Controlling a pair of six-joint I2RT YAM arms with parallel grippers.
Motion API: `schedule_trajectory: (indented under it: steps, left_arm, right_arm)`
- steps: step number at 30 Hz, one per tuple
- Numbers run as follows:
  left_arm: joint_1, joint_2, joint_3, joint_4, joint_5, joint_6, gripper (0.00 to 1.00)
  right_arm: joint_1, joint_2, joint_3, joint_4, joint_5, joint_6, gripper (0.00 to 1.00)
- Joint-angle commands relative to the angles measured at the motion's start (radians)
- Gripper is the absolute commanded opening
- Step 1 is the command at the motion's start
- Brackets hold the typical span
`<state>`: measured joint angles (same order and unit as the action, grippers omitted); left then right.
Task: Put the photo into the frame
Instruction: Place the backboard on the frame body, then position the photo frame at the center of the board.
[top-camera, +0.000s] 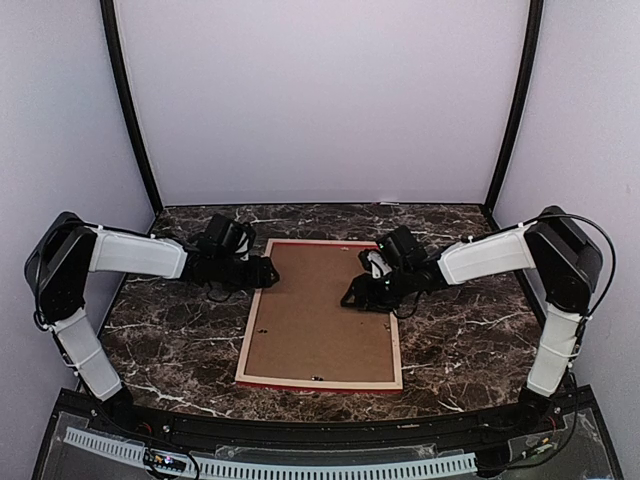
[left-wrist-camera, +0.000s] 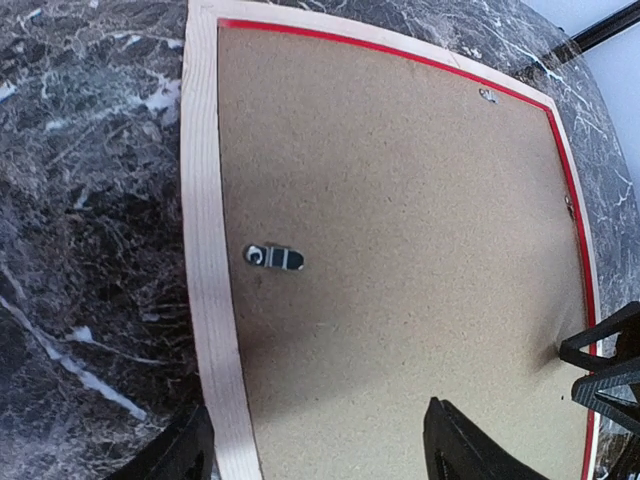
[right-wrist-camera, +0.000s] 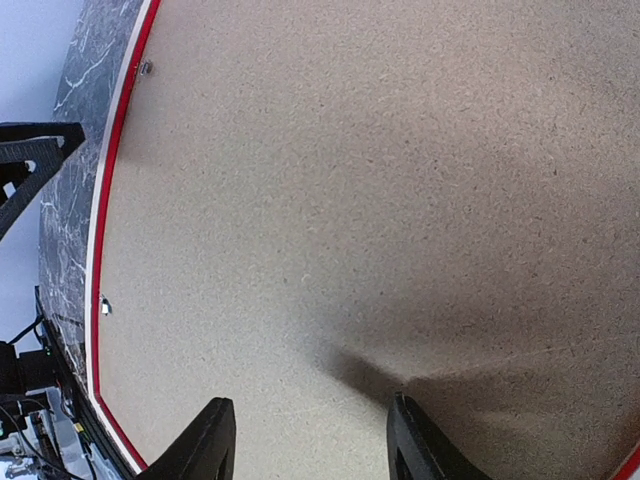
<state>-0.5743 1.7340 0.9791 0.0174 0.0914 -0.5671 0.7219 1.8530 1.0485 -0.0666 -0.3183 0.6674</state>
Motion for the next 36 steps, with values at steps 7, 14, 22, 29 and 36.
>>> schedule_trajectory:
  steps: [7, 14, 22, 29, 36]
  left_arm:
    - [0.004, -0.084, 0.052, -0.143, -0.155, 0.113, 0.75]
    - [0.007, 0.01, 0.132, -0.252, -0.168, 0.191, 0.73]
    - [0.011, 0.086, 0.172, -0.28, -0.11, 0.218, 0.63]
    - [0.01, 0.105, 0.164, -0.278, -0.102, 0.21, 0.55]
    - [0.008, 0.097, 0.123, -0.25, -0.029, 0.193, 0.47]
  right_arm:
    - [0.007, -0.04, -0.023, -0.104, 0.031, 0.005, 0.54]
    - [0.004, -0.189, 0.032, -0.278, 0.199, -0.047, 0.59]
    - [-0.033, -0.184, 0.014, -0.359, 0.298, -0.062, 0.6]
    - [-0.045, -0.119, -0.009, -0.32, 0.304, -0.055, 0.58]
    - [-0.046, -0.082, -0.022, -0.294, 0.3, -0.058, 0.52]
